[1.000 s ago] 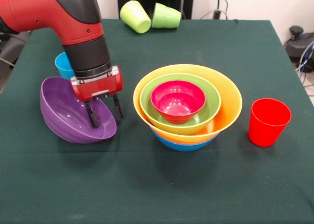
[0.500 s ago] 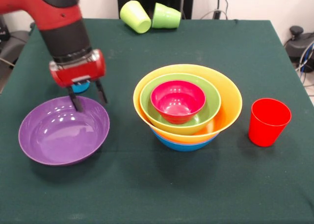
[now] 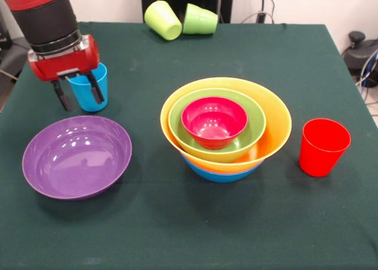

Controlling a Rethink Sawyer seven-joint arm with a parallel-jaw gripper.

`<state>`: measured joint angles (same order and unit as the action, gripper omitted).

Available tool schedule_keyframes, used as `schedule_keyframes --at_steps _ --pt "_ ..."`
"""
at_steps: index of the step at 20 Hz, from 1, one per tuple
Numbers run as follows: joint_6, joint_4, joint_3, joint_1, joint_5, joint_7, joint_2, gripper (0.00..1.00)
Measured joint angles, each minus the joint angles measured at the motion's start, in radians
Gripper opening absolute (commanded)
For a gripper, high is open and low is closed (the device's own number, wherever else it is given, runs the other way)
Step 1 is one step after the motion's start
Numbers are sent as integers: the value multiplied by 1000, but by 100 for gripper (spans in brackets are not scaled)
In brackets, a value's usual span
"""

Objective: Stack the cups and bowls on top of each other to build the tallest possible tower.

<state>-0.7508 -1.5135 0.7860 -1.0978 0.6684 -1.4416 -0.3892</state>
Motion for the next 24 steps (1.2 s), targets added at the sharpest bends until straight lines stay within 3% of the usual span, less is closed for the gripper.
schedule_keyframes --at_steps 13,24 --pt "16 -15 19 -6 2 0 20 100" --pt "163 -65 15 -2 46 0 75 100"
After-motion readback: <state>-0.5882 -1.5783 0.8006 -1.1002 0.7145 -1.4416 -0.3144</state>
